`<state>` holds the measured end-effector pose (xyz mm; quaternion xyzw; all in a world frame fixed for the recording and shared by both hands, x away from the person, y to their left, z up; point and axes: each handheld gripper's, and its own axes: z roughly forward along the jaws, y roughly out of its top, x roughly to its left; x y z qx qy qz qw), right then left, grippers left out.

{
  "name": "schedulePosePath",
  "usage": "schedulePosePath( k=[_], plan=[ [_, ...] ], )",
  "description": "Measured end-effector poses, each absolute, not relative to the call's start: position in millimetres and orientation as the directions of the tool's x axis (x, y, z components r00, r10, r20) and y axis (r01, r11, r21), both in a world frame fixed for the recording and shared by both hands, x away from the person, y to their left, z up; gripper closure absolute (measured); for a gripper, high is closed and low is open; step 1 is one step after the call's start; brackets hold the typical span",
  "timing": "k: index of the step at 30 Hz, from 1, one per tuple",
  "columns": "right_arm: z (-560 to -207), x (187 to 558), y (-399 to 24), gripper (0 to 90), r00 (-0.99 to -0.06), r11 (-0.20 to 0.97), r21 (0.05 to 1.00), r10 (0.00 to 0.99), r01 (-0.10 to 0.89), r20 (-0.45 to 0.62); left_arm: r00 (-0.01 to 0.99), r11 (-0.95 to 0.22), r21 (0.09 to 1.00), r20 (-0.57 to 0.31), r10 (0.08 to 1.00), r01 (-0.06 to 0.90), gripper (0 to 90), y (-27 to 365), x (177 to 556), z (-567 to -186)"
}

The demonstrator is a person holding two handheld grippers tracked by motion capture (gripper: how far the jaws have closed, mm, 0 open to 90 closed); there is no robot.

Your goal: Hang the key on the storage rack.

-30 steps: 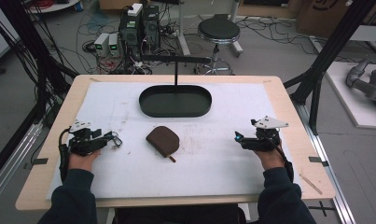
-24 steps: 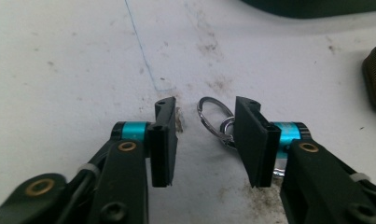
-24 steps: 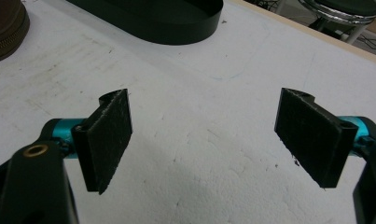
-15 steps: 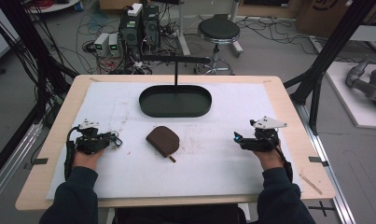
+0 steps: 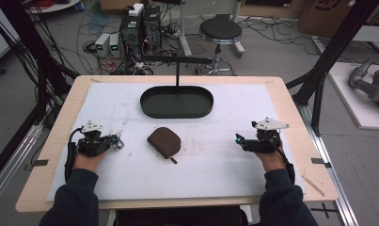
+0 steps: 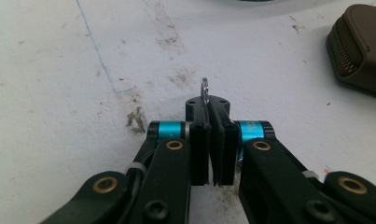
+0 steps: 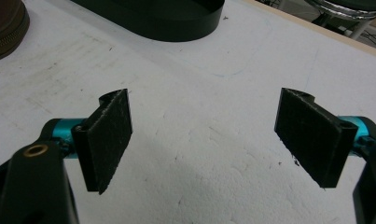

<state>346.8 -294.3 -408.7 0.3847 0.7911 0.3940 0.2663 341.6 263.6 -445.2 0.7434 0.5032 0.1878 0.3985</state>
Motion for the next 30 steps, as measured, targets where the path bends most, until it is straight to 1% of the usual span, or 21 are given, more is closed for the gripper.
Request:
schedulePosePath(
  k=[11, 17, 21, 28, 30],
  plan=[
    [-409.1, 346.8, -294.5, 19.2, -0.564, 0.394, 0.828, 0.817, 0.400, -0.117, 0.429, -0.201, 0.764, -0.108, 0.897, 0.613, 86.7, 266.0, 340.9, -446.3],
    [-409.1, 346.7, -294.4, 19.2, -0.564, 0.396, 0.827, 0.817, 0.399, -0.119, 0.442, -0.220, 0.772, -0.087, 0.893, 0.596, 84.8, 263.4, 342.0, -447.5],
    [-409.1, 346.4, -294.1, 19.2, -0.563, 0.395, 0.826, 0.818, 0.401, -0.118, 0.454, -0.250, 0.779, -0.049, 0.890, 0.575, 84.5, 260.3, 342.9, -448.6],
    [-409.4, 346.5, -293.7, 19.2, -0.562, 0.397, 0.825, 0.818, 0.402, -0.120, 0.465, -0.252, 0.798, -0.040, 0.884, 0.547, 84.4, 259.9, 346.8, -448.8],
    [-409.5, 346.4, -293.5, 19.2, -0.562, 0.397, 0.825, 0.819, 0.403, -0.119, 0.464, -0.257, 0.797, -0.033, 0.885, 0.547, 82.2, 259.6, 348.0, -448.6]
  ],
)
